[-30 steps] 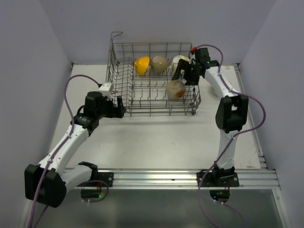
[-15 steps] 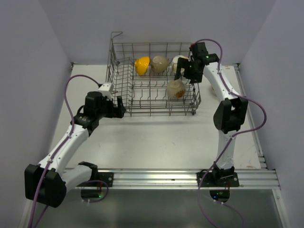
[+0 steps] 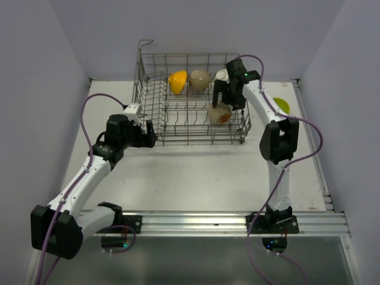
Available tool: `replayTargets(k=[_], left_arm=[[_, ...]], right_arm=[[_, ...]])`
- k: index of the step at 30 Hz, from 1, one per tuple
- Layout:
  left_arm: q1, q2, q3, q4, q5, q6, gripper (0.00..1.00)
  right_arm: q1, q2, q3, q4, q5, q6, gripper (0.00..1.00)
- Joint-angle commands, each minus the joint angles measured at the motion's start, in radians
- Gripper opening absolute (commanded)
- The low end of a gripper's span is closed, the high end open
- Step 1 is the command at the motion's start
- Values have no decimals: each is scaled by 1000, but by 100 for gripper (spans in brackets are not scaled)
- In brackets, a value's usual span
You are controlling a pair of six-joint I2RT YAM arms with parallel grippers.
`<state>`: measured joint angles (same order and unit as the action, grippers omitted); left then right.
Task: Unload the bowls from the dish rack
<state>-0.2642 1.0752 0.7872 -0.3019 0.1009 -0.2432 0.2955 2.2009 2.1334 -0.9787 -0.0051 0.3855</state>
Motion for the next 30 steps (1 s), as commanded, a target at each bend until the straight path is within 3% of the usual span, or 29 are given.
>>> replayTargets(k=[1,13,20,30], left_arm=[[-9,-3,-2,60,52,2,100],[-9,-1,-5,58,62,1,100],[-9,0,-5,58,63,1,100],[-9,5,-5,60,68,-1,100]], right_arm=[[-2,26,-19,-75,86,22,99],[-2,-3,-179,58,-93,81,99],[-2,-153,-381,383,-326,82,99],[-1,-202,-385,541,-536,136,99]])
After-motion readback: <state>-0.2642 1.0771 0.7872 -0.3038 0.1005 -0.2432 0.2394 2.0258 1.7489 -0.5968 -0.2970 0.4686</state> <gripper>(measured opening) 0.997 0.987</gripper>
